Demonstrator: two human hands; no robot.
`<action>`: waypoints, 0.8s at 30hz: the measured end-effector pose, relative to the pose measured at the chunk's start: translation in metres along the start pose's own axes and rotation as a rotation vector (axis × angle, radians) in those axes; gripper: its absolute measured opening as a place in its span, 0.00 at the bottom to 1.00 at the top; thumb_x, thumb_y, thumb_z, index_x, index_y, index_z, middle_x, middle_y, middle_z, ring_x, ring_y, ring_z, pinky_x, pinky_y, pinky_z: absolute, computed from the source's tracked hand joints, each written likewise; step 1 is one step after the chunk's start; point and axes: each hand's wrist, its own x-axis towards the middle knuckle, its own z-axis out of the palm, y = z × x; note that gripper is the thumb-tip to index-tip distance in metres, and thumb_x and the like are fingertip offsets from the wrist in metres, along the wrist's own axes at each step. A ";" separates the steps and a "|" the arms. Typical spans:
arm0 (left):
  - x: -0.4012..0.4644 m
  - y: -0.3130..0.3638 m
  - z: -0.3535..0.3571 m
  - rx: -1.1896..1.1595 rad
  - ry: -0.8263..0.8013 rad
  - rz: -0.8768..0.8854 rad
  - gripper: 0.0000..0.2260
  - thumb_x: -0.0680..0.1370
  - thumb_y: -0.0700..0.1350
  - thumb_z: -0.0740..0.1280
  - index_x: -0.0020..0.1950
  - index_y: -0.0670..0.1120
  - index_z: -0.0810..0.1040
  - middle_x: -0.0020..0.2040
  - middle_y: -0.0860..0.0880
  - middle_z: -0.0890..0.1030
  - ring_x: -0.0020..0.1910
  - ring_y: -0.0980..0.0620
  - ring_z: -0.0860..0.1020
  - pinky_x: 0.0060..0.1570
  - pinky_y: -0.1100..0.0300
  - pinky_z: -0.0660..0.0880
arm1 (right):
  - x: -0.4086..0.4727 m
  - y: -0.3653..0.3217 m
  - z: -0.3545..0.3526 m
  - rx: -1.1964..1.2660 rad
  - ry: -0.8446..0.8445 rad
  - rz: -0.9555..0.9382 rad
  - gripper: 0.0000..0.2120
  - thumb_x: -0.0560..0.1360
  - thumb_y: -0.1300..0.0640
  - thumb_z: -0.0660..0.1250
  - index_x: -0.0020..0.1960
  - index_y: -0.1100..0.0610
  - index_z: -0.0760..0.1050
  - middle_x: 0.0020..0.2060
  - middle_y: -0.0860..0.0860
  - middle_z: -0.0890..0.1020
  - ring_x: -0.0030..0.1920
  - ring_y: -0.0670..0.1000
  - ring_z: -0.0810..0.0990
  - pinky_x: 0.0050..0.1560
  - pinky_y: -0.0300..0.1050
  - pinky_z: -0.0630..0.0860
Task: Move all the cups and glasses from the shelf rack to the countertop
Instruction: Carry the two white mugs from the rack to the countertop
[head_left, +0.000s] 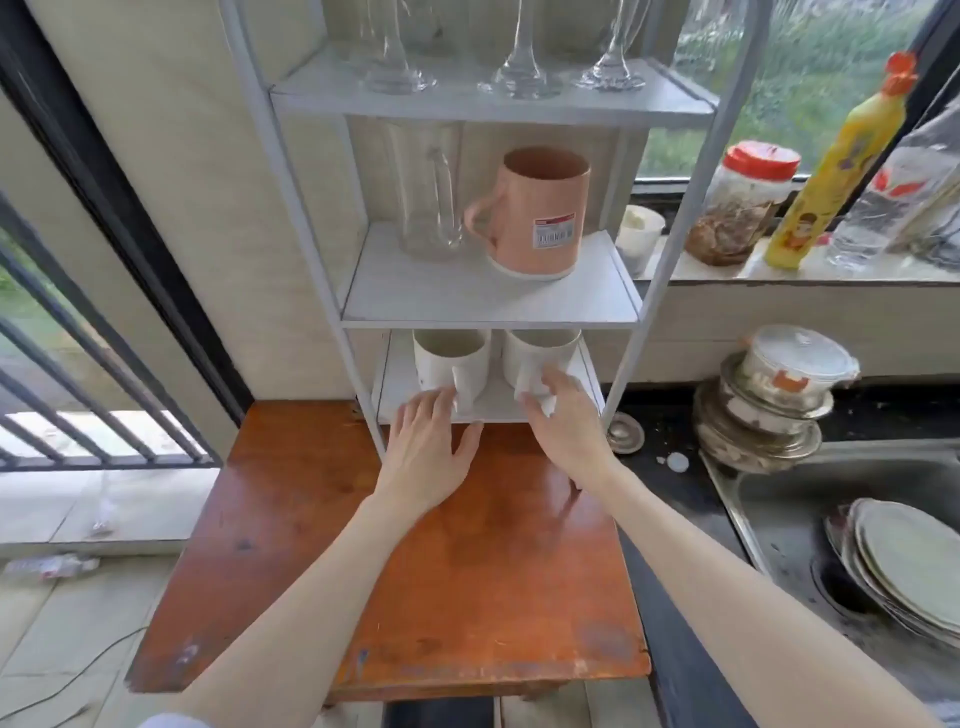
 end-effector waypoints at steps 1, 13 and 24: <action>0.004 0.001 0.002 -0.078 0.027 -0.037 0.22 0.78 0.52 0.59 0.69 0.43 0.65 0.67 0.45 0.71 0.69 0.47 0.63 0.65 0.53 0.61 | 0.006 -0.001 0.001 0.079 0.003 0.045 0.20 0.77 0.51 0.60 0.67 0.57 0.67 0.62 0.52 0.74 0.57 0.48 0.72 0.53 0.36 0.65; 0.036 0.020 0.013 -0.662 0.082 -0.402 0.14 0.80 0.51 0.55 0.43 0.43 0.73 0.37 0.50 0.77 0.39 0.52 0.73 0.38 0.65 0.68 | 0.036 0.004 0.007 0.734 -0.163 0.253 0.09 0.79 0.58 0.58 0.55 0.61 0.73 0.48 0.50 0.76 0.52 0.50 0.76 0.47 0.45 0.80; -0.009 0.031 0.000 -0.744 0.311 -0.494 0.17 0.80 0.52 0.54 0.34 0.46 0.68 0.30 0.50 0.71 0.32 0.53 0.69 0.34 0.59 0.66 | -0.012 0.019 -0.010 0.453 -0.089 0.195 0.16 0.80 0.47 0.50 0.39 0.53 0.68 0.31 0.48 0.68 0.32 0.47 0.69 0.37 0.41 0.74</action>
